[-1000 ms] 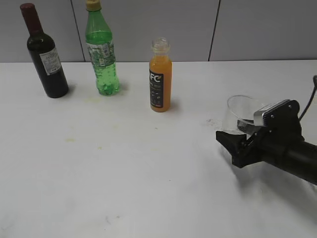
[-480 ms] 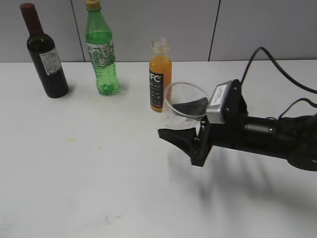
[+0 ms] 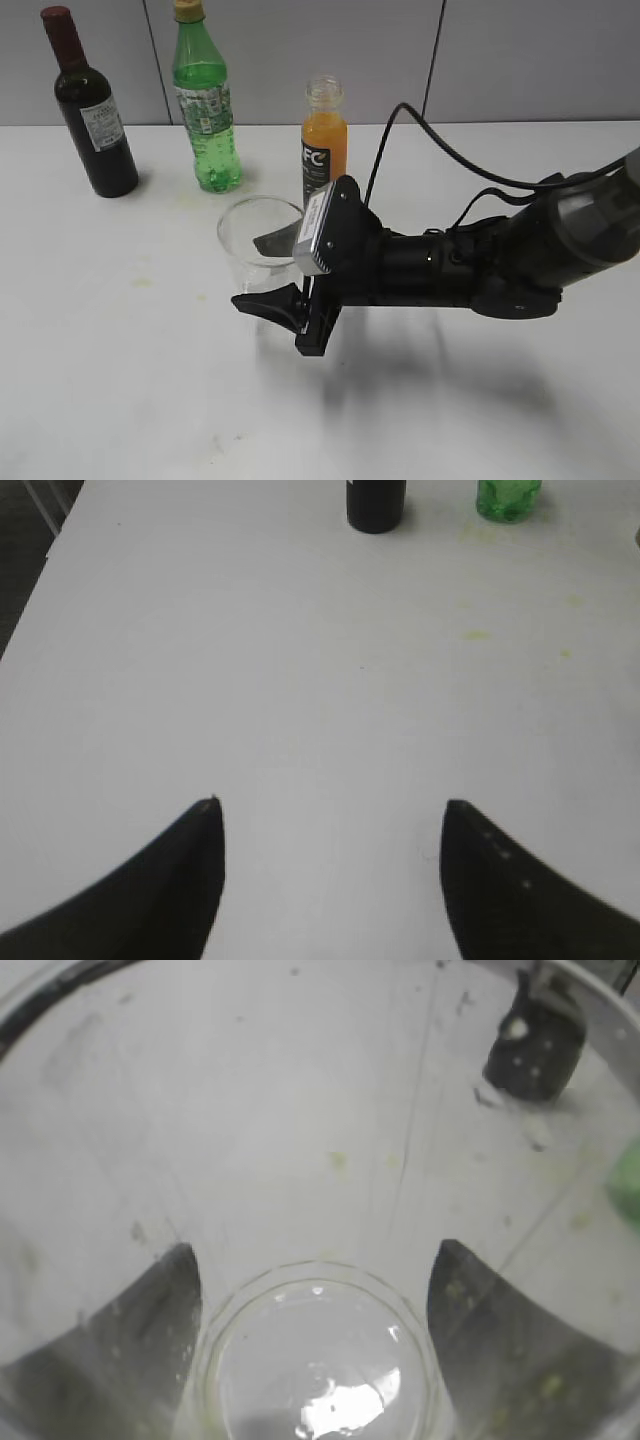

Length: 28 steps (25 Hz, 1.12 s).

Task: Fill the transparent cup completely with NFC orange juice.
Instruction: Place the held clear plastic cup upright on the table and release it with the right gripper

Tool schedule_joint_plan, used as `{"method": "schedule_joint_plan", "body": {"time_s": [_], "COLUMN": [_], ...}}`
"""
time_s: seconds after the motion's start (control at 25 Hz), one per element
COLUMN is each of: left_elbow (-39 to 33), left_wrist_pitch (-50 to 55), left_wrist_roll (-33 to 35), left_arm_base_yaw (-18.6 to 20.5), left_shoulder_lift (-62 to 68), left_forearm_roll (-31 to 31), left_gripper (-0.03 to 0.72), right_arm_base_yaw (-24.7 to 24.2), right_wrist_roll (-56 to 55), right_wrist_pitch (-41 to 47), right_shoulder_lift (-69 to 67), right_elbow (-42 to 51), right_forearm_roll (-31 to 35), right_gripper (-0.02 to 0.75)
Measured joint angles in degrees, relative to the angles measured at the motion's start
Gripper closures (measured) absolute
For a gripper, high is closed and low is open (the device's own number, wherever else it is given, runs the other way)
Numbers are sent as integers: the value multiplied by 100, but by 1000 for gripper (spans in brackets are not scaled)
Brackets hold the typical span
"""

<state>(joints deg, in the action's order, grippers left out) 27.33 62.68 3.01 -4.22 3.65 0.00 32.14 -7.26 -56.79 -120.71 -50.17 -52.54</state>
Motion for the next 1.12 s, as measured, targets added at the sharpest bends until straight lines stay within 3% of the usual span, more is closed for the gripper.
{"method": "schedule_joint_plan", "body": {"time_s": [0.72, 1.12], "left_elbow": [0, 0], "left_wrist_pitch": [0, 0], "left_wrist_roll": [0, 0], "left_arm_base_yaw": [0, 0], "left_shoulder_lift": [0, 0], "left_forearm_roll": [0, 0], "left_gripper": [167, 167], "right_arm_base_yaw": [19, 25], "right_wrist_roll": [-60, -66], "right_wrist_pitch": [388, 355], "right_shoulder_lift": [-436, -436], "right_elbow": [-112, -122], "right_forearm_roll": [-817, -872], "right_gripper": [209, 209]}}
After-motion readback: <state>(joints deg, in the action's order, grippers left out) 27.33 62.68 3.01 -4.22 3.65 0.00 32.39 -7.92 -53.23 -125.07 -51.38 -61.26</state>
